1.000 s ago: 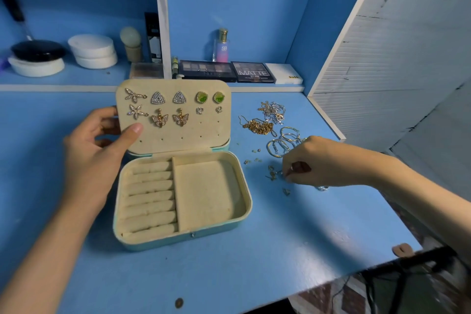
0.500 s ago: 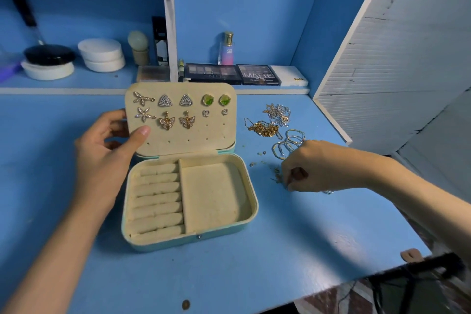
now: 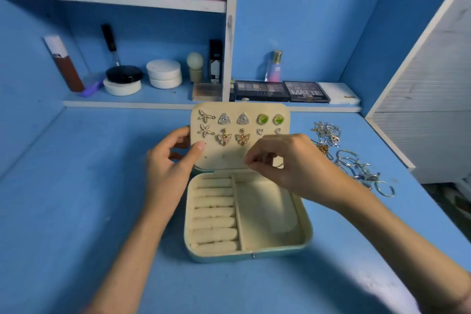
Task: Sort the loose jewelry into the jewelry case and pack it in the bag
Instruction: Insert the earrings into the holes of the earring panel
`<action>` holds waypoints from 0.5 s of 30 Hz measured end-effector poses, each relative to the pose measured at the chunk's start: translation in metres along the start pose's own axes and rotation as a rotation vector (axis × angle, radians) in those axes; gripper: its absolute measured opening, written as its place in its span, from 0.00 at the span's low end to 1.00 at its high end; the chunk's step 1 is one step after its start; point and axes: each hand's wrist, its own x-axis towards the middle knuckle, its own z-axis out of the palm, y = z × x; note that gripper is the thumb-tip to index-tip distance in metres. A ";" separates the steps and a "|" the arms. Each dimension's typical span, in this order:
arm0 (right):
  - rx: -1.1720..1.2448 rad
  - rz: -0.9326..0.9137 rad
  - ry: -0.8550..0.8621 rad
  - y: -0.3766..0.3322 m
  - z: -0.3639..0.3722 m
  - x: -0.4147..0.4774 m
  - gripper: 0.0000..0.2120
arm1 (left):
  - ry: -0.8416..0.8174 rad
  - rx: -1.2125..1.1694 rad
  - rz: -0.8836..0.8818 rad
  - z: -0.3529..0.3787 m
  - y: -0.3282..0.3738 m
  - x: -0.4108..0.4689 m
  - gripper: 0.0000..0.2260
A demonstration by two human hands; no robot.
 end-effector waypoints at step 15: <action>0.157 0.064 0.253 -0.022 0.058 0.033 0.13 | 0.003 -0.055 -0.040 0.000 0.001 0.001 0.10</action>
